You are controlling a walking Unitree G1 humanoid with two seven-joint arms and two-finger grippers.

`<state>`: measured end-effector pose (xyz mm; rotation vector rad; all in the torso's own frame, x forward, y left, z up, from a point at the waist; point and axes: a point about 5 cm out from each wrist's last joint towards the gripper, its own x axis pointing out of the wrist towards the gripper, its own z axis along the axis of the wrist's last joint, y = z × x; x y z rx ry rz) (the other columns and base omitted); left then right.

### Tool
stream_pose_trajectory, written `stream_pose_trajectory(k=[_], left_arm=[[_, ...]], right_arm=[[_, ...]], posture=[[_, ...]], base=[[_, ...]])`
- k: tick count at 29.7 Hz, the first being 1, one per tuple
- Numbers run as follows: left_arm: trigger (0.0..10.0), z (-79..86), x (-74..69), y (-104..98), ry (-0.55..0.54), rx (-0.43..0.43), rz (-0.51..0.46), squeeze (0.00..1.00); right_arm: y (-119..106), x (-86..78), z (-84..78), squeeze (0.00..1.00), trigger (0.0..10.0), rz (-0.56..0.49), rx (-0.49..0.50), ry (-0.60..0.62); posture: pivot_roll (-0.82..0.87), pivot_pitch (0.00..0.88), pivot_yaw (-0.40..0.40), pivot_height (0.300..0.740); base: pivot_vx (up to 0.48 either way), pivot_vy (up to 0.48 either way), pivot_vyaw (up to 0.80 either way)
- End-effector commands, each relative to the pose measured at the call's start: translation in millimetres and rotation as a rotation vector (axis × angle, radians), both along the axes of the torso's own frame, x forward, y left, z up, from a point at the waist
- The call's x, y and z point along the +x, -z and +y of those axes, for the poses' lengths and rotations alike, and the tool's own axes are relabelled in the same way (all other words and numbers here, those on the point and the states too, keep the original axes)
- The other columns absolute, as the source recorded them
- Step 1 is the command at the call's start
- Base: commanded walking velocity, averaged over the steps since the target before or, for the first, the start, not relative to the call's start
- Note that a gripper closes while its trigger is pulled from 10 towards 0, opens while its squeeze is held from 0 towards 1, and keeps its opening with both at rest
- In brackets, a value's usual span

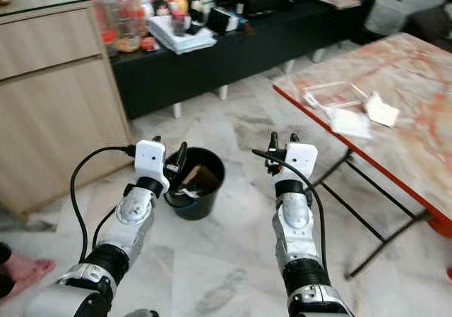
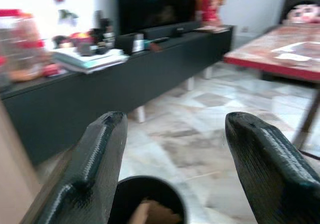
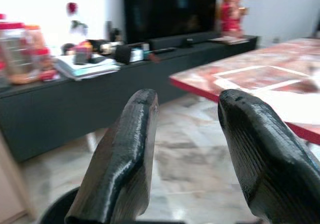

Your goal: Picking trash to rubbish bin

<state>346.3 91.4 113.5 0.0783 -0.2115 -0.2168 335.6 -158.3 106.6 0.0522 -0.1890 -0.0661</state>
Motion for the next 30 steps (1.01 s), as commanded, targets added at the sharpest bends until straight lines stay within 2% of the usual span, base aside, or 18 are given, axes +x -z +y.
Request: stream_pose_trajectory(k=[1,7,10,13,18,30], left_arm=[[10.0,-5.6,0.2,-3.9,0.022,0.004,-0.018,0.0],[10.0,-3.3,1.4,-4.3,0.014,0.032,-0.019,0.0],[10.0,-2.5,1.6,-2.3,0.008,0.065,-0.013,0.0],[10.0,-2.7,2.0,-2.9,0.005,0.047,-0.009,0.0],[10.0,-1.4,2.2,-3.0,-0.005,0.023,-0.005,0.0],[10.0,-0.2,2.3,-3.1,-0.008,0.025,-0.008,0.0]], right_arm=[[-1.9,0.0,-0.2,0.0,10.0,-0.005,-0.008,0.006],[-2.8,1.1,2.3,0.0,10.0,-0.003,-0.009,0.007],[-2.2,1.1,3.6,0.0,10.0,-0.001,-0.009,0.005],[-1.4,0.9,4.2,0.0,10.0,0.003,-0.011,0.004],[-0.5,0.8,4.9,0.0,10.0,0.007,-0.012,0.003],[0.4,2.7,6.6,0.0,10.0,0.018,-0.014,-0.006]], posture=[[0.17,0.02,-0.095,0.74],[0.18,0.014,-0.095,0.74],[0.18,0.007,-0.093,0.74],[0.19,0.0,-0.094,0.74],[0.19,0.0,-0.094,0.74],[0.2,0.0,-0.105,0.74]], base=[[0.0,0.0,-0.79],[0.0,0.0,-0.78],[0.0,-0.338,-0.79],[0.0,-0.334,-0.78],[0.0,0.0,-0.79],[0.0,0.0,-0.79]])
